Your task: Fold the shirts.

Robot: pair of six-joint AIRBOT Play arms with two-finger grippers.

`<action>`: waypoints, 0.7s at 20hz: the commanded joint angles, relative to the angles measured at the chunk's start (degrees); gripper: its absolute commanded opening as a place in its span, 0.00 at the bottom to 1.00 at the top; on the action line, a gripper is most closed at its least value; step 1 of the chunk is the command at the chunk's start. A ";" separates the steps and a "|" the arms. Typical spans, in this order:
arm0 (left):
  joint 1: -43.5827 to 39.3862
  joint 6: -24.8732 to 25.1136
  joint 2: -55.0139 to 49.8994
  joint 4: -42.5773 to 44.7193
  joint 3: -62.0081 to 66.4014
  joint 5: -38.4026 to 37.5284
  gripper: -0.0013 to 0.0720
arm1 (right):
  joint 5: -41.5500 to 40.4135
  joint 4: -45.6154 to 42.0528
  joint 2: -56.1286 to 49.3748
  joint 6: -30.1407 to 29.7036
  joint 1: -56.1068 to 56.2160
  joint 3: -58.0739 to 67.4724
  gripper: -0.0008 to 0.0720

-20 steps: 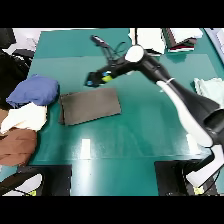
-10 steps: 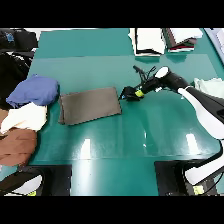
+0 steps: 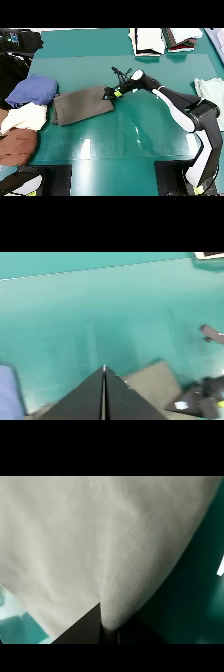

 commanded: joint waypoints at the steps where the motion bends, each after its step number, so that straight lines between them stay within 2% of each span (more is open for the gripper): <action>1: -2.47 0.07 0.04 -2.69 0.00 -0.02 0.05 | -0.46 -2.23 -0.22 -0.42 -0.26 6.99 0.03; 5: -12.20 1.73 -0.72 -2.49 0.00 0.07 0.05 | 2.38 -15.85 8.13 2.67 -10.01 8.39 0.03; 10: -19.78 1.51 -1.14 -2.54 0.00 2.08 0.05 | 11.04 -32.59 19.54 7.37 -31.06 8.39 0.03; 14: -20.70 0.85 -1.14 -4.04 0.00 3.52 0.05 | 11.28 -33.48 24.02 8.17 -50.07 8.39 0.03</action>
